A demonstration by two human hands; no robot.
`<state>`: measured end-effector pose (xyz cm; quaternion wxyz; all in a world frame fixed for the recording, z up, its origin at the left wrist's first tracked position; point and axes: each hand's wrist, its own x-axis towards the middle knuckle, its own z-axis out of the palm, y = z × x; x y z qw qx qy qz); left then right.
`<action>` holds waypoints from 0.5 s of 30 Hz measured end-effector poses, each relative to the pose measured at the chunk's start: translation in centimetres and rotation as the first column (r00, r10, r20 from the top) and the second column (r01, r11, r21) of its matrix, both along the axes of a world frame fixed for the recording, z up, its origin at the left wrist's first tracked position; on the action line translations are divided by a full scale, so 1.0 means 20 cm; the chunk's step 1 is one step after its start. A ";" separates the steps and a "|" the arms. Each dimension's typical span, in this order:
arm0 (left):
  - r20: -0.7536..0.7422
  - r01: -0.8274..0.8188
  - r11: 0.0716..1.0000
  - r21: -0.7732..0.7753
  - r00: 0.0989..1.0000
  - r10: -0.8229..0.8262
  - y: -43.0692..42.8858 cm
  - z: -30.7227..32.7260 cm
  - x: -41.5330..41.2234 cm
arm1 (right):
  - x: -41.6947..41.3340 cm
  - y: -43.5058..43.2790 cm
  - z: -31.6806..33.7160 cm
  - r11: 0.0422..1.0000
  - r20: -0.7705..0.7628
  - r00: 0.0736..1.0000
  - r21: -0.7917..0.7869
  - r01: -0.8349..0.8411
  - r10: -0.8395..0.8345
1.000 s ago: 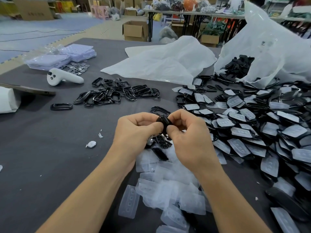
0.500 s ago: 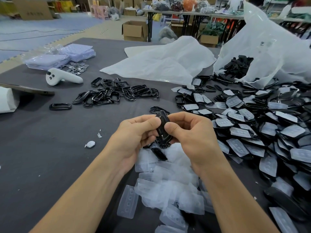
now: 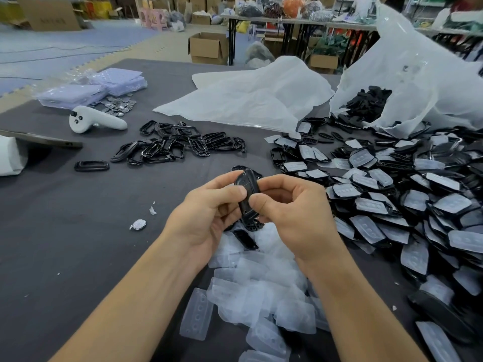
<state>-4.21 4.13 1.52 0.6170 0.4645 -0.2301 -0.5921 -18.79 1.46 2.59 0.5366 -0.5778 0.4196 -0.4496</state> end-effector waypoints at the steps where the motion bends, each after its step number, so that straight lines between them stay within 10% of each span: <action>1: -0.028 0.008 1.000 -0.021 1.000 -0.009 0.00 0.00 0.00 | 0.00 0.00 0.00 1.000 0.049 0.999 0.027 -0.010 0.008; 6: 0.071 -0.017 0.997 -0.077 0.997 0.023 0.01 -0.01 0.00 | 0.01 0.02 0.01 0.999 0.166 0.986 0.046 0.010 -0.017; 9: 0.303 -0.100 0.992 -0.083 0.945 0.121 0.00 -0.04 -0.01 | 0.00 0.01 -0.01 0.949 -0.089 0.967 -0.235 0.211 -0.237; 15: 0.226 0.044 0.994 -0.102 0.974 -0.020 0.01 -0.03 -0.03 | 0.02 0.05 -0.05 0.796 -0.397 0.842 -0.602 0.062 -0.366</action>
